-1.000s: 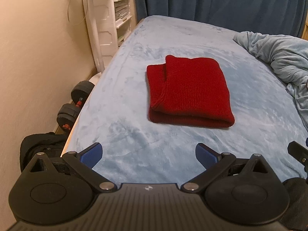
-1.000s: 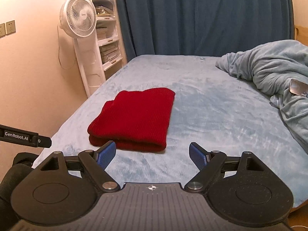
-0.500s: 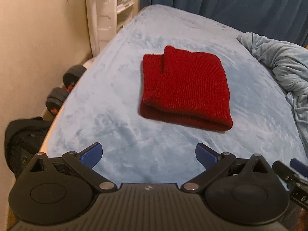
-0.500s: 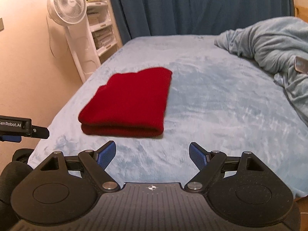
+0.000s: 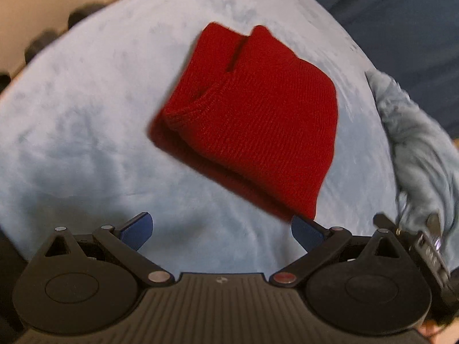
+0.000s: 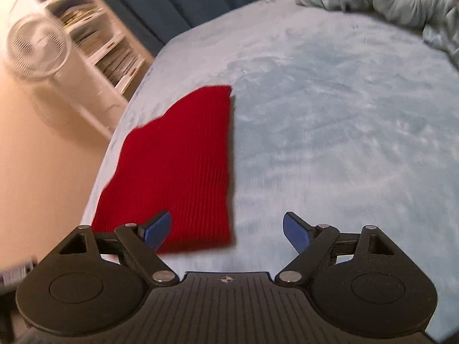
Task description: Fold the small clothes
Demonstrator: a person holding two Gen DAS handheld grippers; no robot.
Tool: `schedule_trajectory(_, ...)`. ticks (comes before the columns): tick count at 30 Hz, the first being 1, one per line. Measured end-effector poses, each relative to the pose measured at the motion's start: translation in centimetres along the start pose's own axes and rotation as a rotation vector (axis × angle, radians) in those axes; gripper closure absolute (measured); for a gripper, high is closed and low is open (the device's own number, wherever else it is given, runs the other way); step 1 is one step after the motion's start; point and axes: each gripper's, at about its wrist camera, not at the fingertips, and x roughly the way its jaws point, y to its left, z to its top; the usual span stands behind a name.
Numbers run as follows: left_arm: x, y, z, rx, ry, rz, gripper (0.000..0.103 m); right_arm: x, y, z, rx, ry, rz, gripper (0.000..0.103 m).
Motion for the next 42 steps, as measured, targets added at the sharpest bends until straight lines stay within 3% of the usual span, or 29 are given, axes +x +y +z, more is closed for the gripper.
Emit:
schedule_trajectory(3, 1.9, 0.0, 1.6, -0.030, -0.033, 0.036, 0.000, 3.8, -0.2, 4.2, -0.004, 0.013, 0.011, 0.014)
schedule_trajectory(7, 4.4, 0.1, 3.3, -0.050, -0.068, 0.105, 0.000, 10.2, -1.0, 9.3, 0.051, 0.094, 0.059, 0.014)
schedule_trajectory(10, 5.7, 0.1, 4.1, -0.030, -0.092, 0.156, 0.000, 14.5, -1.0, 11.8, 0.074, 0.130, 0.048, 0.014)
schedule_trajectory(13, 6.6, 0.3, 4.6, -0.020, -0.094, 0.182, 0.000, 18.3, 0.2, 13.1, 0.015, 0.155, 0.012, 0.014)
schedule_trajectory(17, 7.3, 1.1, 4.9, -0.049, -0.076, 0.171, 0.000, 21.6, 0.7, 14.4, 0.043, 0.189, 0.020, 0.011)
schedule_trajectory(22, 7.7, 2.6, 5.1, -0.106, -0.047, 0.091, 0.000, 24.1, 1.6, 15.5, 0.003, 0.240, 0.008, 0.007)
schedule_trajectory(23, 7.9, 2.9, 5.2, -0.117, -0.041, 0.074, 0.000, 24.4, 1.7, 15.8, -0.005, 0.271, 0.044, 0.013)
schedule_trajectory(24, 8.1, 3.2, 5.4, -0.127, -0.031, 0.058, 0.000, 24.6, 1.8, 15.9, -0.013, 0.295, 0.109, 0.041)
schedule_trajectory(25, 8.2, 3.4, 5.5, -0.135, -0.026, 0.048, 0.000, 24.5, 2.1, 16.0, -0.039, 0.304, 0.142, 0.055)
schedule_trajectory(27, 8.2, 4.0, 6.1, -0.168, -0.032, 0.035, 0.000, 23.9, 3.1, 15.8, -0.160, 0.297, 0.113, 0.071)
schedule_trajectory(28, 8.0, 4.2, 6.3, -0.183, -0.051, 0.036, 0.006, 23.6, 3.2, 15.6, -0.188, 0.294, 0.105, 0.072)
schedule_trajectory(29, 7.8, 4.3, 6.7, -0.188, -0.071, 0.032, 0.025, 23.3, 3.1, 15.6, -0.188, 0.291, 0.101, 0.075)
schedule_trajectory(30, 7.7, 4.3, 7.1, -0.176, -0.073, 0.009, 0.030, 22.9, 2.7, 15.6, -0.172, 0.289, 0.101, 0.076)
schedule_trajectory(34, 7.5, 3.3, 8.6, -0.068, -0.062, 0.051, 0.043, 19.5, 0.6, 14.0, -0.080, 0.227, 0.104, 0.079)
schedule_trajectory(37, 8.5, 1.9, 12.4, 0.090, -0.028, 0.069, 0.043, 15.1, -2.6, 10.5, 0.062, 0.152, 0.084, 0.079)
schedule_trajectory(39, 10.0, -0.4, 16.5, 0.248, -0.013, 0.055, 0.043, 11.8, -5.5, 6.7, 0.230, 0.118, 0.059, 0.080)
schedule_trajectory(42, 13.1, -6.0, 21.2, 0.486, 0.037, 0.051, 0.043, 7.6, -9.0, -1.5, 0.618, 0.029, 0.094, 0.079)
